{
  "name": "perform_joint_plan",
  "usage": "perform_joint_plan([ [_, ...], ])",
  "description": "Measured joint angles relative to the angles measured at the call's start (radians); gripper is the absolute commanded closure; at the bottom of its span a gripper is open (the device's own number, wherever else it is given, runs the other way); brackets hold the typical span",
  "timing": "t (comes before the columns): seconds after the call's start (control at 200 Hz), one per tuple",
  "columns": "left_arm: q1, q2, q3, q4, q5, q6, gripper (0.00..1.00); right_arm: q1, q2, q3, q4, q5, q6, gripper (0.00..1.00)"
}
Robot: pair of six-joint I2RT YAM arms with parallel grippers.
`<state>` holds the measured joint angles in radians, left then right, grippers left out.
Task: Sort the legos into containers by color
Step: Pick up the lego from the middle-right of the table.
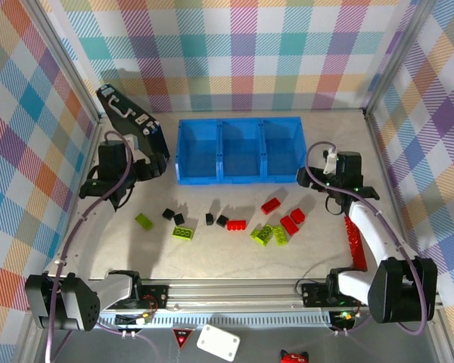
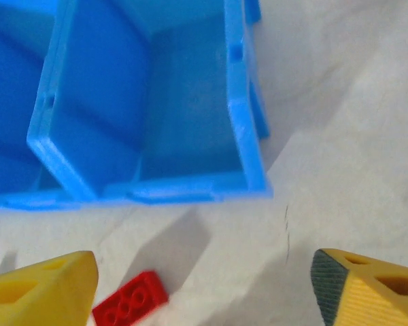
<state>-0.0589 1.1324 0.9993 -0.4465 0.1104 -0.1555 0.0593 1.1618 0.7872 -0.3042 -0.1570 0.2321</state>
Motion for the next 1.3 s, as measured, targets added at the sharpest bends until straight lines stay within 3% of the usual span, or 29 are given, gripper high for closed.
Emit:
perform_joint_plan([
  [0.08,0.000,0.013,0.036,-0.051,0.038,0.021,0.00,0.024,0.014,0.051,-0.112,-0.002,0.024,0.30],
  [0.47,0.000,0.050,-0.027,-0.048,0.134,0.071,0.02,0.169,0.161,0.122,-0.415,0.017,0.052,0.38],
  [1.3,0.000,0.092,-0.028,-0.049,0.156,0.071,0.02,0.209,0.308,0.102,-0.446,0.143,0.068,0.40],
])
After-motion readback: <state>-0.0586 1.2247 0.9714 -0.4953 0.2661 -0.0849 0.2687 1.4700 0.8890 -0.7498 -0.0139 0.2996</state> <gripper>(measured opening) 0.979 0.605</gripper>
